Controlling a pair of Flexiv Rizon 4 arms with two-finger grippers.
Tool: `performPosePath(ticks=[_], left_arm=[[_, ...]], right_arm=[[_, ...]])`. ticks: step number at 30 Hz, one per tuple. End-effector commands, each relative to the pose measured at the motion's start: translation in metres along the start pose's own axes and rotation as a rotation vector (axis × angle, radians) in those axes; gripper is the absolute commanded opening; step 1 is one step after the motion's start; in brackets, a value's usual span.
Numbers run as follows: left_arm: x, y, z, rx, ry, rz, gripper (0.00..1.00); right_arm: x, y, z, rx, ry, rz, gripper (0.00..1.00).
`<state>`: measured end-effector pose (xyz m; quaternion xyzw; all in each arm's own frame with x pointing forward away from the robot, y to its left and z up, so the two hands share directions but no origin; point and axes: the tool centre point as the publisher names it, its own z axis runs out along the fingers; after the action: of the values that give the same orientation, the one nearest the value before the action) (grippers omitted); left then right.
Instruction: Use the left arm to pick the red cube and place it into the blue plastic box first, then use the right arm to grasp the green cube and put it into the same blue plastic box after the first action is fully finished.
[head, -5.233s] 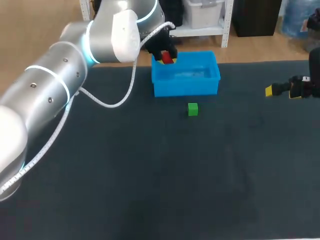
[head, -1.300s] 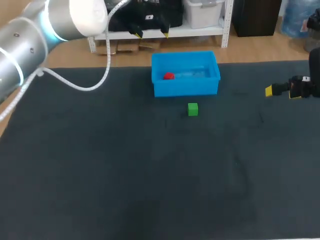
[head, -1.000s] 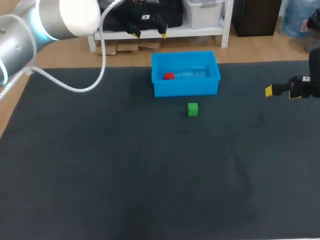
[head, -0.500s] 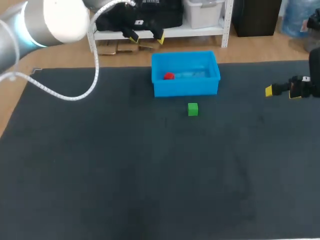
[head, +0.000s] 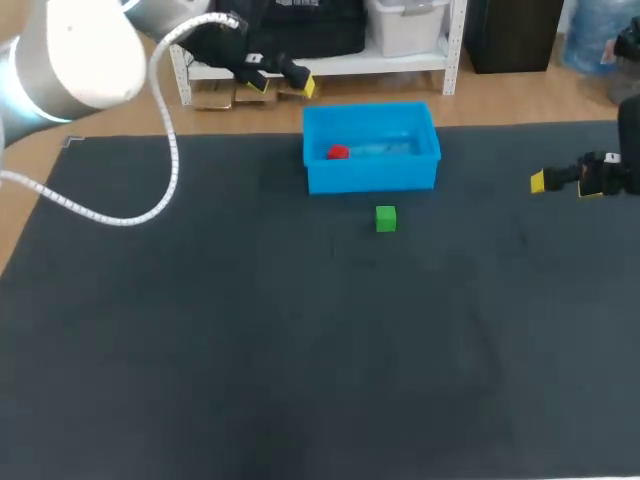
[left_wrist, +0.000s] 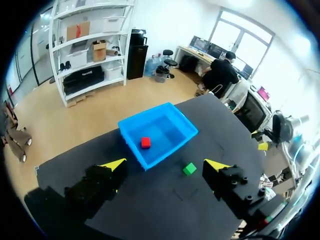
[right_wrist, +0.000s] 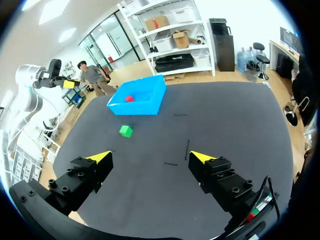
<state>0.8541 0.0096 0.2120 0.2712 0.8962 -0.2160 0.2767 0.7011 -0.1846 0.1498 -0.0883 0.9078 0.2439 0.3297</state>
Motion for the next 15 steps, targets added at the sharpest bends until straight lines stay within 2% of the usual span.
performPosePath(ticks=[1,15], left_arm=[[0.011,0.001,-0.008,0.006,-0.070,0.004,1.00],[0.031,-0.012,-0.019,0.039,-0.032,0.042,1.00]], right_arm=[[0.000,0.000,-0.001,0.000,0.000,-0.001,1.00],[0.000,0.000,-0.001,0.000,0.000,-0.001,1.00]])
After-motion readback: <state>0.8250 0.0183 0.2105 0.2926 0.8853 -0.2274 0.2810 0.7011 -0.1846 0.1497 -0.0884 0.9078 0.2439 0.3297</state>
